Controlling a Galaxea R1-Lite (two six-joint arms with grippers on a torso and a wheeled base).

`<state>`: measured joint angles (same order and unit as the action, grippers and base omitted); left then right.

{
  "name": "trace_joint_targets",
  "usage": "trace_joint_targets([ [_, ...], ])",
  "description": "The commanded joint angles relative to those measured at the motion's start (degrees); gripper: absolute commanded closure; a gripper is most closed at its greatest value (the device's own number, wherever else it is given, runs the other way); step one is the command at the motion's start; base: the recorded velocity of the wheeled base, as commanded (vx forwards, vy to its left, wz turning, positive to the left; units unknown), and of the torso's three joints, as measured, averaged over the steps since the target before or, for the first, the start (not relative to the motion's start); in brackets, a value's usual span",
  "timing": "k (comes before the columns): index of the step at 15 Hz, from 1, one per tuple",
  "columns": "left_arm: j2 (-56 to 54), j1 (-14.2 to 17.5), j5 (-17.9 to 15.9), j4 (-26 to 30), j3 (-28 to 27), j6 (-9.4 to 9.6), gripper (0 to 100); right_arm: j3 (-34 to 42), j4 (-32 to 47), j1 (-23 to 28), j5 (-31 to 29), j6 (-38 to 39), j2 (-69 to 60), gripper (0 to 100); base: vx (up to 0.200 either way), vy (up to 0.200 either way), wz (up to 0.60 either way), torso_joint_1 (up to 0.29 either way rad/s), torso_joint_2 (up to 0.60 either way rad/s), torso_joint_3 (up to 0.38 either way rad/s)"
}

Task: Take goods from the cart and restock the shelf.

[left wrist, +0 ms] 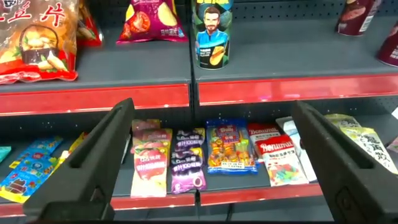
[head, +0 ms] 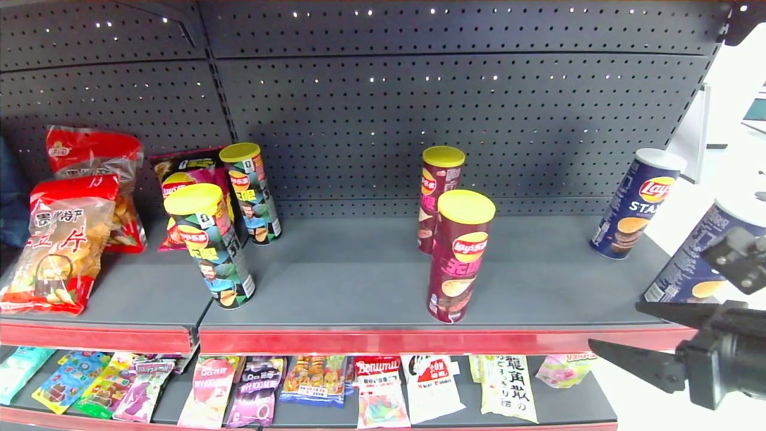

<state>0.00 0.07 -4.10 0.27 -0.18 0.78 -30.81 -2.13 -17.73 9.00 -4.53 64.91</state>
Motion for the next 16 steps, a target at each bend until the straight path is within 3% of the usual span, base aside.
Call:
trace_joint_targets([
  [1,0.1,0.0,0.0,0.0,0.0,0.10,0,-2.6,-0.7,-1.3,-4.2,0.1,10.1,0,0.000,0.000,0.00,0.000,0.00,0.000],
  [16,0.1,0.0,1.0,-0.1,0.1,0.19,0,-18.8,-4.0,-3.3,-11.7,2.8,34.7,0,0.000,0.000,0.00,0.000,0.00,0.000],
])
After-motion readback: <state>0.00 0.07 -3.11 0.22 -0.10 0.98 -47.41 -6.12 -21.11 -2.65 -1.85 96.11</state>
